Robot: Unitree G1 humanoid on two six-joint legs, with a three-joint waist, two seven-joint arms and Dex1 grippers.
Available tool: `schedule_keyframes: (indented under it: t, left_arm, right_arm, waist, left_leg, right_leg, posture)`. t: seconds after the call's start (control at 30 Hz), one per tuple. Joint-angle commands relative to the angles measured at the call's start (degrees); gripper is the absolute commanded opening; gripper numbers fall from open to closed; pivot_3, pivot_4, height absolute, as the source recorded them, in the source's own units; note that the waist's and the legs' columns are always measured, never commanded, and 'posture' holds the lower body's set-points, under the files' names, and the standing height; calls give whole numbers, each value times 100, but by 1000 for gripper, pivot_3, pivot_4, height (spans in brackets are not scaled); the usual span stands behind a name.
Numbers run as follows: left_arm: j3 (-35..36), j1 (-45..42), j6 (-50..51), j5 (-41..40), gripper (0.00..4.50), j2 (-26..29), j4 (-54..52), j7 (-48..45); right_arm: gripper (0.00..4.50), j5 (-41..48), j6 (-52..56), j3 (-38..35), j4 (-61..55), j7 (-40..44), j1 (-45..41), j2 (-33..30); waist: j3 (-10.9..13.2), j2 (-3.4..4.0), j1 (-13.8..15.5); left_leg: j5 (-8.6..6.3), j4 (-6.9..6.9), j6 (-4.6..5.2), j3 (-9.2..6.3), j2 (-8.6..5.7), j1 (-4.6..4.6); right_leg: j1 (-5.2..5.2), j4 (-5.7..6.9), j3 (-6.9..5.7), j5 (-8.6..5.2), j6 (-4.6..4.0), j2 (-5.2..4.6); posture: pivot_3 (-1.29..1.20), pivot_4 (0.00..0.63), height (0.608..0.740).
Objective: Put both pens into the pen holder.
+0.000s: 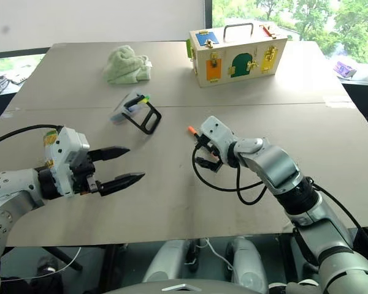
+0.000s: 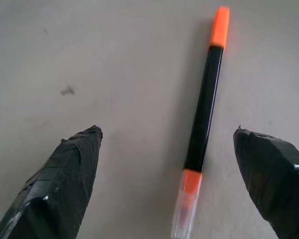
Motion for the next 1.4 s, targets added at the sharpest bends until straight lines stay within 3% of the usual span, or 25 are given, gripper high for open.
schedule_keyframes:
  t: [0.03, 0.13, 0.23, 0.4, 0.57, 0.63, 0.8, 0.9, 1.0, 1.1, 1.2, 1.23, 1.3, 1.33, 1.37, 1.4]
  left_arm:
    - [274, 203, -198, -98, 4500, 113, -253, -88]
    - [303, 258, -178, -210, 4500, 51, -268, 46]
    - [272, 43, 315, -833, 4500, -193, -176, 582]
    - [238, -476, 1363, -2609, 4500, -854, 274, 2424]
    - [-194, -968, 1013, -4302, 4500, -1808, 738, 4536]
    - [-432, -1284, 834, -4631, 4500, -2020, 843, 5056]
    - [-1072, -2213, 520, -4352, 4500, -2496, 1336, 5575]
    - [-1190, -2427, 455, -4422, 3546, -2522, 1400, 5520]
    - [-1112, -2353, 408, -4605, 2099, -2403, 1333, 5507]
    - [-1002, -2208, 343, -4645, 1610, -2258, 1205, 5455]
    - [-956, -2230, 186, -4656, 310, -2133, 1135, 5456]
    - [-948, -2253, 134, -4675, 28, -2101, 1120, 5465]
    - [-886, -2413, 50, -4778, 28, -1953, 1049, 5476]
    - [-846, -2520, 19, -4815, 0, -1848, 1005, 5491]
    - [-815, -2634, -4, -4791, 0, -1725, 954, 5484]
    - [-780, -2777, -39, -4742, 0, -1581, 917, 5483]
  right_arm:
    - [2822, -200, 98, 34, 190, 60, -56, -60]
    - [1369, -278, 112, 66, 211, 104, -41, -87]
    - [43, -300, 39, 20, 96, 170, 27, -129]
    - [43, 354, -549, -880, -846, 626, 352, -38]
    - [43, 1406, -663, -1454, -2305, 1392, 630, -173]
    - [43, 1390, -695, -1432, -2328, 1392, 579, -219]
    - [43, 1347, -959, -1378, -2174, 1473, 478, -268]
    - [0, 1299, -1048, -1342, -2119, 1461, 451, -271]
    - [0, 1295, -1061, -1408, -2119, 1389, 494, -282]
    - [0, 1280, -1088, -1479, -2153, 1289, 579, -280]
    - [0, 1329, -1133, -1548, -2164, 1263, 632, -274]
    - [0, 1343, -1153, -1569, -2164, 1261, 645, -277]
    - [0, 1512, -1240, -1773, -2167, 1311, 713, -258]
    - [969, 1554, -1338, -1869, -2207, 1339, 745, -270]
    - [1153, 1517, -1463, -1939, -2237, 1302, 768, -282]
    - [1781, 1379, -1626, -1960, -2277, 1258, 779, -344]
  waist:
    - [-5, 3, -7]
    - [-6, 5, -5]
    - [-8, 6, 0]
    - [-7, 5, 8]
    - [-6, 4, -1]
    - [-12, -7, 1]
    - [-13, -9, 21]
    - [-13, -10, -10]
    - [-13, -10, -11]
    - [-13, -10, -3]
    - [-12, -12, 7]
    - [-12, -11, 10]
    - [-12, -11, 10]
    - [-11, -13, 12]
    - [-10, -13, 11]
    - [-10, -13, 13]
  left_leg:
    - [0, -1, 0, 0, 2, 4]
    - [1, -2, -1, -1, 5, 6]
    - [1, -2, 0, 0, 5, 6]
    - [14, 6, 25, -5, 2, -1]
    - [15, 1, 27, -7, 6, -2]
    - [15, 1, 27, -7, 7, 1]
    - [15, 17, 28, -4, 1, 5]
    - [15, 21, 29, -1, 0, 5]
    - [16, 16, 28, 0, 4, 3]
    - [16, 14, 27, 0, 7, 3]
    - [16, 16, 27, 1, 4, 1]
    - [16, 16, 27, -1, 4, -1]
    - [16, 16, 27, -1, 4, 1]
    - [16, 16, 27, -1, 4, 1]
    - [16, 16, 27, -2, 4, 0]
    - [16, 16, 27, 0, 4, 1]
  right_leg:
    - [1, 1, 0, 0, 1, 2]
    - [1, 5, 0, 0, -1, 6]
    - [2, 4, 0, 0, 0, 5]
    - [5, 6, 0, -2, 13, 4]
    - [4, 7, 4, 5, 2, 8]
    - [7, 7, 3, 7, -2, 7]
    - [19, 11, 2, 12, 7, 6]
    - [20, 10, 5, 18, 3, 8]
    - [15, 10, 8, 17, 0, 13]
    - [14, 10, 8, 17, -2, 14]
    - [15, 4, 9, 17, -1, 10]
    - [15, 3, 7, 17, 0, 10]
    - [15, 3, 7, 16, 0, 10]
    - [15, 3, 7, 16, 0, 10]
    - [15, 4, 7, 16, 0, 10]
    - [14, 4, 7, 16, 0, 10]
  posture:
    - [0, 150, 740]
    - [0, 150, 740]
    - [0, 150, 740]
    - [0, 150, 740]
    - [0, 150, 740]
    - [0, 150, 740]
    - [0, 150, 740]
    - [0, 150, 740]
    - [0, 150, 740]
    - [0, 150, 740]
    - [0, 150, 740]
    - [0, 150, 740]
    - [0, 150, 740]
    - [0, 150, 740]
    - [0, 150, 740]
    - [0, 150, 740]
